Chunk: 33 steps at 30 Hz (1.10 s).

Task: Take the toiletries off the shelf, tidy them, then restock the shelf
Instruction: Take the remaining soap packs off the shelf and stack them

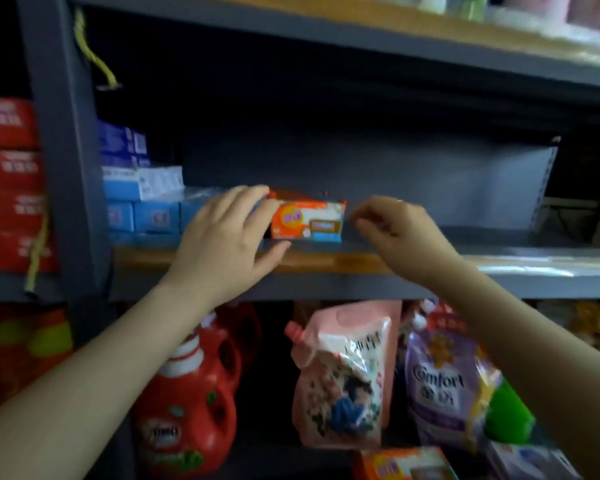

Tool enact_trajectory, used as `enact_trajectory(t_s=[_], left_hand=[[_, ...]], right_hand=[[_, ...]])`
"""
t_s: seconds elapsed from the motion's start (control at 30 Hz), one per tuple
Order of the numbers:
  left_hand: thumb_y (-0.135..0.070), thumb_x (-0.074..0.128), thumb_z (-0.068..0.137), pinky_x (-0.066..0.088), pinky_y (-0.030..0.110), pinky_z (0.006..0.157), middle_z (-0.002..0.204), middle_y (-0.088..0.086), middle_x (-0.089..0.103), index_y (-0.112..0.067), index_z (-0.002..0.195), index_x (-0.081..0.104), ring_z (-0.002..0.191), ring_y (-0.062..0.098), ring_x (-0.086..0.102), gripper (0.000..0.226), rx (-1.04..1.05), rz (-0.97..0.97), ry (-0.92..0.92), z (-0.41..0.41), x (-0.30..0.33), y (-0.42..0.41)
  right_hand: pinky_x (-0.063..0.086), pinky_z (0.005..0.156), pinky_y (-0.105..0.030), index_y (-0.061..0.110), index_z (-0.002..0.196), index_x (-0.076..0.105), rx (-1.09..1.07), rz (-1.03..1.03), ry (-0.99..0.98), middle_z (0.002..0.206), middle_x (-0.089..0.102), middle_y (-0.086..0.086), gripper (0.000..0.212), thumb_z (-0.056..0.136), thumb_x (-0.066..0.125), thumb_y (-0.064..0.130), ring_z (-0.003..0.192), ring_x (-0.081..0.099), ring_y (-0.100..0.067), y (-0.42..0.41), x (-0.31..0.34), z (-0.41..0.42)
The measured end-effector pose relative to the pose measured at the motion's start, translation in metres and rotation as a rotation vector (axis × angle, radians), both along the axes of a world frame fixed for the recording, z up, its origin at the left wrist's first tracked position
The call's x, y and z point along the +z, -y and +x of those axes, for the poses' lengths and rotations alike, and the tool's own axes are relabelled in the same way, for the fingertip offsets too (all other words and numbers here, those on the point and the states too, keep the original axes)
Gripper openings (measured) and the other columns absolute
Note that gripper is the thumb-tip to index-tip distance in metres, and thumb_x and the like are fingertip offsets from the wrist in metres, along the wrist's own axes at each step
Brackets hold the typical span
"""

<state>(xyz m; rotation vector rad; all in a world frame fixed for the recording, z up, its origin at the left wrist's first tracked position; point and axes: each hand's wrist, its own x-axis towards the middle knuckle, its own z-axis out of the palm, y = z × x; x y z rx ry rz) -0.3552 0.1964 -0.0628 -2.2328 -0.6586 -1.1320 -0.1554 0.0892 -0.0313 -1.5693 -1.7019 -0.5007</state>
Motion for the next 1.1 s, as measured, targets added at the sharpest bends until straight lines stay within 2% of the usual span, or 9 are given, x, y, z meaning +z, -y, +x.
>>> enact_trajectory(t_s=[0.13,0.3,0.43,0.67,0.73,0.83,0.93,1.0,1.1], left_hand=[[-0.049,0.04,0.084,0.045,0.043,0.091,0.112,0.017,0.063,0.0,0.114,0.061,0.102,0.034,0.061,0.061,0.082,-0.067,-0.047,0.004,0.002,-0.013],[-0.049,0.042,0.081,0.043,0.042,0.095,0.112,0.011,0.064,-0.005,0.117,0.06,0.104,0.03,0.06,0.059,0.07,-0.059,-0.027,0.006,-0.003,-0.018],[-0.048,0.042,0.08,0.043,0.041,0.094,0.111,0.01,0.064,-0.006,0.116,0.061,0.104,0.029,0.059,0.058,0.054,-0.05,-0.006,0.006,-0.003,-0.019],[-0.048,0.042,0.081,0.044,0.04,0.093,0.11,0.009,0.064,-0.006,0.114,0.061,0.102,0.028,0.06,0.057,0.036,-0.034,-0.001,0.005,-0.004,-0.021],[-0.048,0.04,0.083,0.045,0.04,0.092,0.11,0.01,0.065,-0.004,0.114,0.061,0.102,0.028,0.062,0.058,0.023,-0.06,0.002,0.003,-0.003,-0.019],[-0.053,0.042,0.086,0.044,0.042,0.093,0.116,0.015,0.063,0.001,0.12,0.057,0.107,0.031,0.06,0.066,-0.023,-0.112,0.016,0.0,0.001,-0.015],[-0.056,0.055,0.083,0.032,0.022,0.102,0.126,0.005,0.054,-0.005,0.129,0.05,0.119,0.019,0.049,0.068,-0.313,-0.306,0.176,0.003,0.005,0.001],[-0.051,0.063,0.078,0.03,0.004,0.094,0.121,-0.008,0.053,-0.016,0.124,0.051,0.112,0.001,0.049,0.059,-0.588,-0.463,0.351,0.008,0.008,0.022],[-0.044,0.07,0.07,0.038,0.007,0.089,0.111,-0.019,0.058,-0.03,0.113,0.053,0.105,-0.008,0.052,0.048,-0.811,-0.561,0.435,0.013,0.009,0.051]], right_hand=[[0.034,0.084,-0.024,0.012,0.123,0.056,-0.1,-0.227,0.032,0.122,0.056,-0.012,0.031,0.092,0.05,0.015,0.11,0.051,-0.027,-0.059,0.007,0.012],[0.019,0.113,-0.041,0.022,0.145,0.028,-0.244,-0.364,0.29,0.153,0.025,-0.004,0.054,0.095,0.047,0.028,0.141,0.018,-0.027,-0.101,0.016,0.021],[0.037,0.105,-0.042,0.026,0.142,0.031,-0.227,-0.4,0.296,0.137,0.047,-0.007,0.06,0.09,0.056,0.038,0.126,0.04,-0.027,-0.107,0.015,0.023],[0.044,0.095,-0.04,0.026,0.13,0.048,-0.176,-0.456,0.292,0.128,0.053,-0.004,0.053,0.082,0.064,0.042,0.113,0.051,-0.025,-0.088,0.016,0.02],[0.047,0.092,-0.041,0.026,0.129,0.048,-0.17,-0.345,0.199,0.125,0.055,-0.002,0.048,0.085,0.062,0.039,0.11,0.053,-0.022,-0.074,0.018,0.02],[0.042,0.085,-0.022,0.014,0.123,0.053,-0.036,-0.093,0.093,0.114,0.057,-0.002,0.043,0.084,0.066,0.025,0.1,0.052,-0.014,-0.044,0.017,0.023],[0.038,0.076,-0.013,0.01,0.114,0.057,0.089,0.08,-0.061,0.101,0.059,0.002,0.039,0.078,0.072,0.015,0.09,0.053,-0.008,-0.007,0.006,0.019],[0.041,0.075,-0.012,0.012,0.109,0.059,0.15,0.122,-0.127,0.093,0.06,0.009,0.038,0.074,0.076,0.011,0.086,0.054,-0.004,0.014,-0.005,0.013],[0.041,0.075,-0.007,0.012,0.109,0.061,0.175,0.128,-0.104,0.092,0.059,0.016,0.042,0.071,0.078,0.012,0.087,0.054,0.002,0.034,-0.022,0.009]])
